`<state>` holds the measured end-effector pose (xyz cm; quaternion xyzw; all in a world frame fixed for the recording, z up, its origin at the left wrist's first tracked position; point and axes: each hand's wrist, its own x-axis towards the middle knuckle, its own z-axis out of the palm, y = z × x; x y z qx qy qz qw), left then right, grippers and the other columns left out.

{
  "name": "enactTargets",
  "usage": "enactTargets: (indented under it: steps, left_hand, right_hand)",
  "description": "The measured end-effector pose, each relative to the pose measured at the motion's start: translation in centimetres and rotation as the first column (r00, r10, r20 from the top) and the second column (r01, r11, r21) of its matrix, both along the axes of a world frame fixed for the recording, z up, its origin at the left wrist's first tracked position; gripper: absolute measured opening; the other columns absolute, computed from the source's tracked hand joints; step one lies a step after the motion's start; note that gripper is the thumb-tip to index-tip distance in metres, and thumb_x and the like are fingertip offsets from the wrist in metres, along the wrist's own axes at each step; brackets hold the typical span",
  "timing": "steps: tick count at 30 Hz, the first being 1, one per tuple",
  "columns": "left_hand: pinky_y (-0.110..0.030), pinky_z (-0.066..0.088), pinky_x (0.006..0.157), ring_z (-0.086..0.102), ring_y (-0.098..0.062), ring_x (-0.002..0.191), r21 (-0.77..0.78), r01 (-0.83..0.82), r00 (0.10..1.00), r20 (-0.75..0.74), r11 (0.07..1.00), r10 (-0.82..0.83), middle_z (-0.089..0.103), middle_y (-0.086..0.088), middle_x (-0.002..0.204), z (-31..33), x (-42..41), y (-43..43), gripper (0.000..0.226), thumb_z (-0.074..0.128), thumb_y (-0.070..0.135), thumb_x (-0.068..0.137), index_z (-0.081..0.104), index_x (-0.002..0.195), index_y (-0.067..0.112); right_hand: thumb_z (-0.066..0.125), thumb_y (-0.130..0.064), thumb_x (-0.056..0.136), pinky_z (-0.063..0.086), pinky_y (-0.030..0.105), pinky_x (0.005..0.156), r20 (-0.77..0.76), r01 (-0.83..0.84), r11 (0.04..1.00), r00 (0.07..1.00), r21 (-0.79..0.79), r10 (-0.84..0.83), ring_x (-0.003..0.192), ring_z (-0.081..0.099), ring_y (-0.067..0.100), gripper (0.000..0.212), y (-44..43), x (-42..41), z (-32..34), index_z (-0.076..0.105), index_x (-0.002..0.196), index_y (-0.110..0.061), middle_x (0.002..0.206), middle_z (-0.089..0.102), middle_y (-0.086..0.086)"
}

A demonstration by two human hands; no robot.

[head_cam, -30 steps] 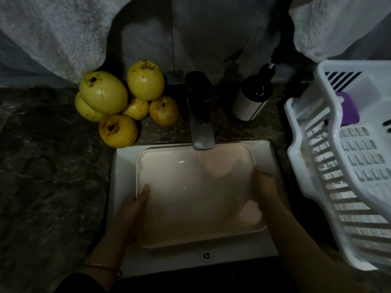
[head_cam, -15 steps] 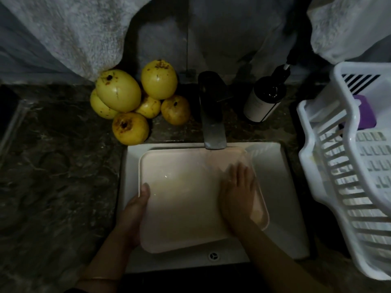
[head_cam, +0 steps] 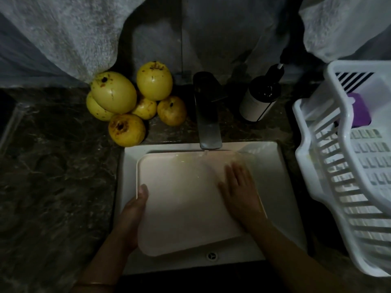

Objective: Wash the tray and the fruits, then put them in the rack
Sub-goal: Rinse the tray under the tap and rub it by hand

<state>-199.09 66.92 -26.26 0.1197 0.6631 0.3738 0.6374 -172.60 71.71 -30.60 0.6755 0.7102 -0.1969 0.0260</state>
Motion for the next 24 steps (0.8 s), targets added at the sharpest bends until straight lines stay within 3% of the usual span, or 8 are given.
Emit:
enactTargets:
  steps: [5,8,10,13,15,19,22,24]
  left_hand:
    - [-0.05,0.048,0.091,0.062,-0.034,0.102,0.004,-0.003,1.0,-0.003,1.0,0.003,0.067,-0.01,0.111,0.2,0.8,0.2,0.038,0.041,0.052,0.094,0.063,0.111,0.025]
    - [-0.044,0.051,0.083,0.064,-0.032,0.098,0.01,-0.01,1.0,0.014,1.0,0.01,0.07,-0.009,0.105,0.3,1.1,0.4,0.037,0.04,0.049,0.096,0.065,0.103,0.022]
    - [-0.041,0.052,0.079,0.065,-0.031,0.096,0.018,-0.004,1.0,0.016,1.0,0.004,0.071,-0.007,0.102,0.3,1.3,0.5,0.038,0.04,0.05,0.096,0.065,0.103,0.023]
    - [-0.041,0.052,0.079,0.065,-0.031,0.097,0.017,0.013,1.0,0.017,1.0,-0.013,0.071,-0.008,0.103,0.2,1.5,0.5,0.038,0.039,0.051,0.095,0.065,0.104,0.023]
    - [-0.041,0.052,0.081,0.065,-0.031,0.097,0.005,0.026,0.999,0.025,1.0,-0.026,0.07,-0.008,0.104,0.2,1.5,0.5,0.039,0.038,0.051,0.095,0.064,0.104,0.023]
    - [-0.048,0.049,0.092,0.064,-0.031,0.101,-0.007,0.07,0.996,0.048,0.998,-0.07,0.07,-0.009,0.11,0.0,1.8,0.8,0.046,0.037,0.058,0.093,0.064,0.109,0.024]
    - [-0.043,0.052,0.084,0.065,-0.028,0.097,-0.015,0.097,0.994,0.052,0.995,-0.096,0.07,-0.006,0.104,0.1,2.5,1.2,0.047,0.036,0.062,0.09,0.065,0.103,0.026]
    - [-0.035,0.052,0.077,0.065,-0.022,0.092,-0.003,0.12,0.992,0.027,0.993,-0.12,0.07,0.0,0.097,0.4,3.3,1.6,0.045,0.034,0.06,0.092,0.064,0.102,0.029]
  right_hand:
    - [-0.011,-0.067,0.079,-0.017,0.04,0.116,-0.081,0.138,0.99,0.987,0.011,-0.137,0.144,-0.02,0.019,0.084,0.4,-3.8,0.4,-0.011,0.149,-0.022,0.158,-0.016,0.004]
    - [0.009,-0.059,0.09,-0.014,0.04,0.117,-0.152,-0.121,0.986,0.979,0.112,0.137,0.145,-0.017,0.017,0.07,-0.4,-6.7,1.4,-0.001,0.15,-0.025,0.157,-0.012,-0.001]
    - [0.024,-0.051,0.095,-0.001,0.046,0.119,-0.097,-0.348,0.913,0.922,0.211,0.374,0.147,-0.002,0.022,0.06,-0.9,-7.3,1.6,0.019,0.15,-0.025,0.159,0.007,0.002]
    - [0.03,-0.051,0.096,0.002,0.047,0.119,-0.014,-0.539,0.806,0.829,0.242,0.559,0.147,0.005,0.024,0.056,-0.5,-5.5,1.1,0.024,0.147,-0.03,0.158,0.013,0.002]
    - [0.026,-0.052,0.097,0.003,0.048,0.119,-0.013,-0.459,0.855,0.88,0.241,0.476,0.147,0.0,0.024,0.056,0.3,-3.9,1.1,0.018,0.149,-0.031,0.159,0.005,0.0]
    - [0.01,-0.052,0.099,-0.017,0.038,0.115,-0.035,0.043,0.995,0.999,0.094,-0.039,0.142,-0.022,0.017,0.058,1.6,-3.2,1.5,-0.009,0.147,-0.026,0.158,-0.016,0.0]
    - [0.004,-0.055,0.093,-0.021,0.036,0.113,-0.083,0.005,0.993,0.997,0.119,0.005,0.145,-0.016,0.021,0.069,1.4,-6.6,2.0,-0.003,0.15,-0.017,0.159,-0.009,0.006]
    - [0.015,-0.05,0.093,-0.007,0.042,0.117,-0.101,-0.146,0.972,0.981,0.184,0.167,0.147,0.007,0.027,0.068,0.7,-9.7,2.4,0.021,0.15,-0.011,0.158,0.014,0.009]
